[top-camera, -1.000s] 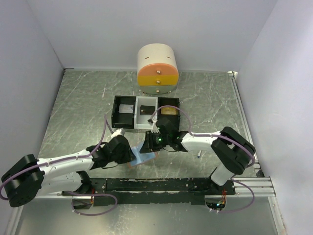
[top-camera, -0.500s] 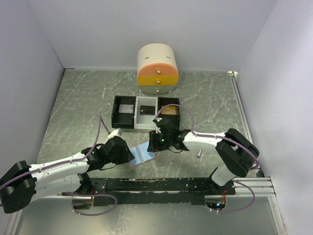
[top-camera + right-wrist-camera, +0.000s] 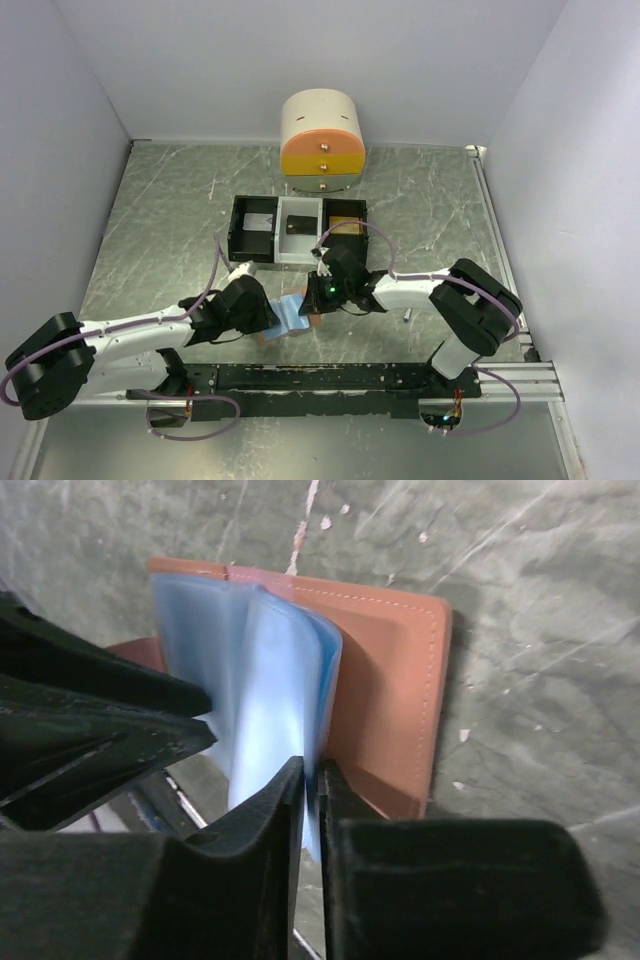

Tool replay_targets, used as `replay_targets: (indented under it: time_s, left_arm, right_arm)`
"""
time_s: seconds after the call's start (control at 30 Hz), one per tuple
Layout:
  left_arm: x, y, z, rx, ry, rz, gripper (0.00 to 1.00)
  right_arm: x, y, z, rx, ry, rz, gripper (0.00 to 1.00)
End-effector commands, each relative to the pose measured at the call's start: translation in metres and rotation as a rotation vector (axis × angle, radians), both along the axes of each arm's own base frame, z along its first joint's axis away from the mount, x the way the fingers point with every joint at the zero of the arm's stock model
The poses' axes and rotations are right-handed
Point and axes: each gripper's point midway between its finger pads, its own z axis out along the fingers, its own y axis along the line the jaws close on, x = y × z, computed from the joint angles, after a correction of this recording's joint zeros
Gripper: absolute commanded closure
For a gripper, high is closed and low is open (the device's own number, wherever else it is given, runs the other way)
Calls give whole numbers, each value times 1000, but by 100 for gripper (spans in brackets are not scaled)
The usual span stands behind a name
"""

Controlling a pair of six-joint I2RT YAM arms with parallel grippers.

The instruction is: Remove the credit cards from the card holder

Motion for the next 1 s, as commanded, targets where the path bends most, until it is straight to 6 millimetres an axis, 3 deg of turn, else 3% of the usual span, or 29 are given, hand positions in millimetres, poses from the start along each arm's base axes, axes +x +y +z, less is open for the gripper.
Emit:
replay_targets:
  time_s: [0.0,0.1,0.3,0.5,0.63,0.87,0.97]
  left_arm:
    - [-6,2,-11,40,28,-35,60]
    - [-6,3,-10,44,25,-32,60]
    - [-6,6,-9,40,19,-23,60]
    - [-6,8,-7,40,12,-12,60]
    - [-6,8,-6,34,9,-10,60]
    - [-6,8,-6,33,10,-9,60]
    - [-5,7,-6,35,10,-14,60]
  right_arm:
    - [-9,21,19,145,53,7,94]
    - [1,17,18,110,18,-31,100]
    - [11,1,-5,-65,-12,-41,100]
    - [14,-12,-16,-167,-33,-56,78]
    - [19,-17,-12,-202,-64,-73,71]
    - [24,-17,-7,-227,-100,-60,80]
    - [24,-15,-8,-247,-114,-45,89]
